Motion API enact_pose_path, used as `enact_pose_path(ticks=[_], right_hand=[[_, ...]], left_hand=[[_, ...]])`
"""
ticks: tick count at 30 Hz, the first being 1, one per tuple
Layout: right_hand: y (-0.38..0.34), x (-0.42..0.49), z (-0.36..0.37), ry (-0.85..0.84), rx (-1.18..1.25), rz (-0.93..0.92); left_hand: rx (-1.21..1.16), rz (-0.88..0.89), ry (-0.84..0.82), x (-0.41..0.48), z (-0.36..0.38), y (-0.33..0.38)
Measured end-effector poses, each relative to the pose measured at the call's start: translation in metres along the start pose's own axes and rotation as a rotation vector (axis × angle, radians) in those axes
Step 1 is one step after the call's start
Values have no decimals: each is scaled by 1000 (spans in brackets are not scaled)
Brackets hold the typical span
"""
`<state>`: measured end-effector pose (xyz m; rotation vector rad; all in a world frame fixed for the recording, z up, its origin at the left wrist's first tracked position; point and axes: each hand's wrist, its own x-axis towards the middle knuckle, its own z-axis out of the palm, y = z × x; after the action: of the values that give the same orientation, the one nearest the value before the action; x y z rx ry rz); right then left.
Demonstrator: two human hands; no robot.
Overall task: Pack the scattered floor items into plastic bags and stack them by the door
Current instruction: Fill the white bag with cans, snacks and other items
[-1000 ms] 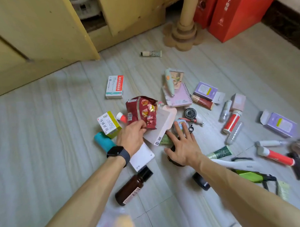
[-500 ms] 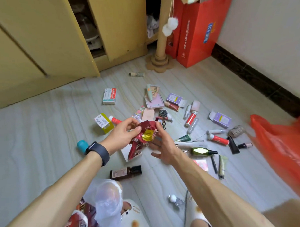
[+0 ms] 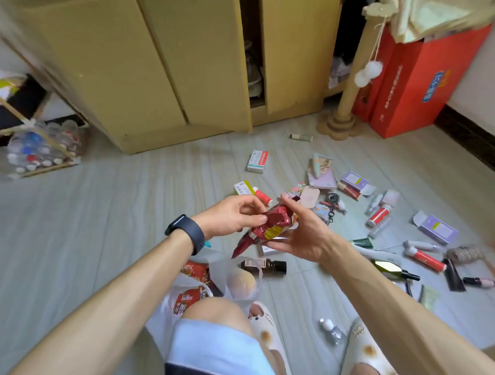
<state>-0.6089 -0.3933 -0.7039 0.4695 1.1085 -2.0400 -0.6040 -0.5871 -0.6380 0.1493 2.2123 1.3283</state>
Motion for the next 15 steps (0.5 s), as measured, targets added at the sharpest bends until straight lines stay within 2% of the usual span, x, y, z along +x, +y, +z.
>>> enact_pose_path(ticks=[3,5,9,12,15], right_hand=[[5,9,21,109,-58,-83],[9,13,30,196,-74,-164],[16,15,33,204,-302,-204],[25,19,40,156,-477,-217],[35,26,46,98,-627,-277]], left_hand=[[-14,-11,57,-18,-12,-9],[21,-40,158,-27,-23,-28],[313,-248,431,-45,-30,-93],[647,-424,424,-57,-20,-145],[936,-498,336,-60,-10,-179]])
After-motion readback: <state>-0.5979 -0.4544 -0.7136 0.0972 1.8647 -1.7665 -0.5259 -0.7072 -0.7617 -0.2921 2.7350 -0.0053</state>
